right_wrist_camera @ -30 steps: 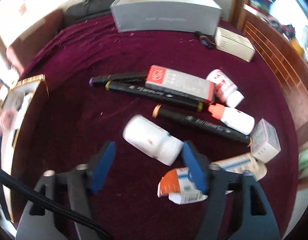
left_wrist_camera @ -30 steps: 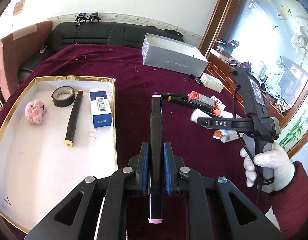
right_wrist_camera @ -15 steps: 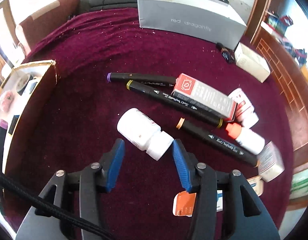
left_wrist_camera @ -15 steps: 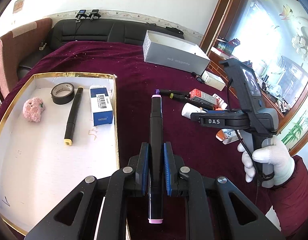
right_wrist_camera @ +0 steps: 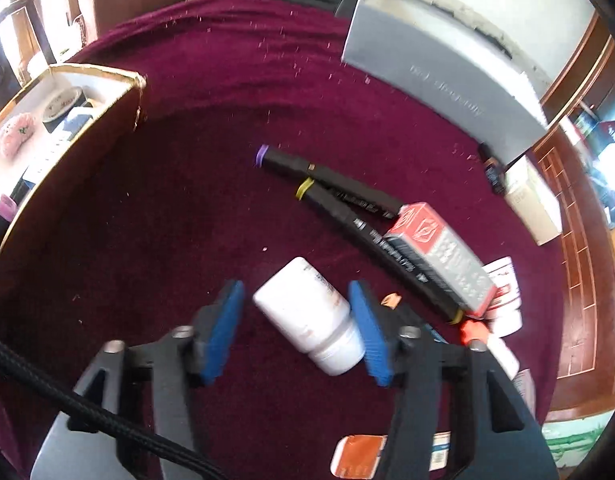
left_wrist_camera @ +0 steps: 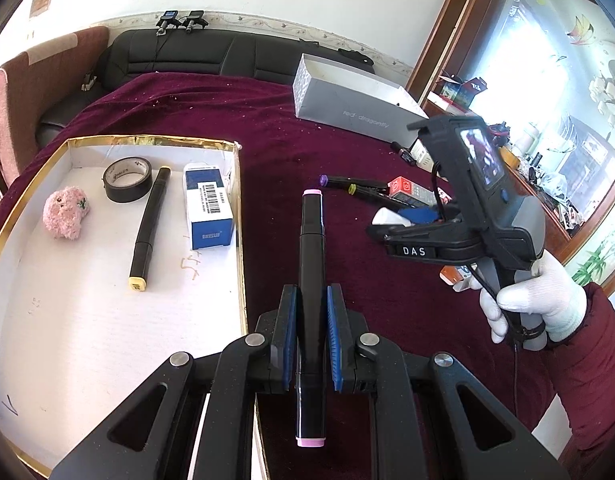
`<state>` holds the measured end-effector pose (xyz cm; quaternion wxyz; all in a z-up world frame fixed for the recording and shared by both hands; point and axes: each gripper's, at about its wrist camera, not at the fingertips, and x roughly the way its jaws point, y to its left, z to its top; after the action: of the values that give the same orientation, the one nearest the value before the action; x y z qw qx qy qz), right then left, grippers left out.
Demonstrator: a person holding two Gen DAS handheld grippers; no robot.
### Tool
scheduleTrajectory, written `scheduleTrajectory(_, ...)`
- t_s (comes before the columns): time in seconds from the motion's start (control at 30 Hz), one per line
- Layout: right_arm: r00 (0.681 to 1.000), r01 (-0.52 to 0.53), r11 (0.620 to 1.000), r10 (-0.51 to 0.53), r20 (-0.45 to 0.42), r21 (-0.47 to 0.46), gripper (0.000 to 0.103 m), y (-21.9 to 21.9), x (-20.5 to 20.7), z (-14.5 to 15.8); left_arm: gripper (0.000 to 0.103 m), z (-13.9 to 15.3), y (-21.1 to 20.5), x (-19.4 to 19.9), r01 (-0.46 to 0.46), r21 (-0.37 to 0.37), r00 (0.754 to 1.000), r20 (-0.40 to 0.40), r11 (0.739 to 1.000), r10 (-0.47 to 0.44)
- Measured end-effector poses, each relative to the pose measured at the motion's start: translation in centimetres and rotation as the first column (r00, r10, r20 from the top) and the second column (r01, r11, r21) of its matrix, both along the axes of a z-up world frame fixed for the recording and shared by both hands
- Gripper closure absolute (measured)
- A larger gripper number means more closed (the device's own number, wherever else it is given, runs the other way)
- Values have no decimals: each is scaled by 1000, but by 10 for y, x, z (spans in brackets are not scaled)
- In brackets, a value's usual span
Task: Organize objects
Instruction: 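Grasp the white pill bottle with the right gripper while left holds the marker, then carry marker and pill bottle into the tray and open both grippers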
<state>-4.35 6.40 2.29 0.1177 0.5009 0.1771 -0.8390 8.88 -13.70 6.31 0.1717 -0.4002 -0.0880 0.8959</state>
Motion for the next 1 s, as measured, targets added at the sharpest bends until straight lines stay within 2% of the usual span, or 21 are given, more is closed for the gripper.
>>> scheduleTrajectory(0.13,1000,21,999,-21,15,-24,60,5,1,-4,91,-1,0,-3,-4,-1,1000,3,1000,4)
scheduleTrajectory(0.17,999,40,998,-39,17,-46,63,9,2,-3,91,-1,-1,-3,-5,1,1000,2,1000,5)
scheduleTrajectory(0.2,998,54,996,-53,20,-67,71,12,3,-2,91,-1,-2,-3,-11,-1,1000,-1,1000,11)
scheduleTrajectory(0.23,997,74,992,-71,29,-99,72,17,3,-1,91,0,-3,-2,-18,-3,1000,-3,1000,18)
scheduleTrajectory(0.4,989,145,956,-135,57,-256,72,33,11,11,91,6,-23,2,-61,1,998,-16,998,61)
scheduleTrajectory(0.53,989,145,929,-140,39,-340,72,32,26,33,91,14,-48,3,-109,1,994,-29,994,108)
scheduleTrajectory(0.77,997,75,881,-62,43,-467,71,-9,40,71,91,28,-97,-12,-208,-70,977,-53,976,204)
scheduleTrajectory(0.9,997,40,843,3,79,-537,71,-47,38,73,91,20,-113,-31,-228,-129,974,-22,965,227)
scheduleTrajectory(1.0,994,26,835,36,101,-550,71,-79,34,66,91,7,-121,-48,-228,-153,972,26,962,234)
